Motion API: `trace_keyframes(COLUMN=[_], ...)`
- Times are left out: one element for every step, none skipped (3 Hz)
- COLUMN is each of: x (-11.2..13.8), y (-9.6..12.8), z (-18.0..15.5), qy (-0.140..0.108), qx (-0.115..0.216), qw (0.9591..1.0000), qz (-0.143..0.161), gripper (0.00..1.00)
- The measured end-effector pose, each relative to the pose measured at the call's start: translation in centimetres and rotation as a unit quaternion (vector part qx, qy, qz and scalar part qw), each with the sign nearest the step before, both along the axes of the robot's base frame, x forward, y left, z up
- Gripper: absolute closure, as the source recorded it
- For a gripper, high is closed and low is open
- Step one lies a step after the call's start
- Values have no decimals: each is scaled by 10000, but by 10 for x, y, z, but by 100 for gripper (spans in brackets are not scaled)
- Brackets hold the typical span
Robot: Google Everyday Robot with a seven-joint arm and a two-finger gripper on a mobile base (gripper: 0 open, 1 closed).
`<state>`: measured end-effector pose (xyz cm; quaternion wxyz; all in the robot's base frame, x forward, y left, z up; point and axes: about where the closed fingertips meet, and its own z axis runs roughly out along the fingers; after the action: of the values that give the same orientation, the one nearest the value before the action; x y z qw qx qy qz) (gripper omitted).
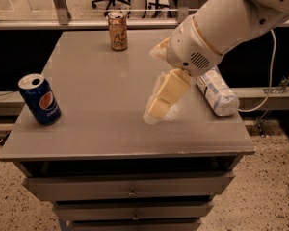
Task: Pick pepsi can
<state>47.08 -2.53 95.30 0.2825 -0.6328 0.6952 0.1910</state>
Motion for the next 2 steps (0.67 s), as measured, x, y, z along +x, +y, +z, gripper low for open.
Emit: trace_keyframes(x=[10,36], y=[30,87], z=[-16,-35], qy=[27,-65], qx=[451,1279], qw=[9989,9915], qz=[84,242], gripper=[0,0])
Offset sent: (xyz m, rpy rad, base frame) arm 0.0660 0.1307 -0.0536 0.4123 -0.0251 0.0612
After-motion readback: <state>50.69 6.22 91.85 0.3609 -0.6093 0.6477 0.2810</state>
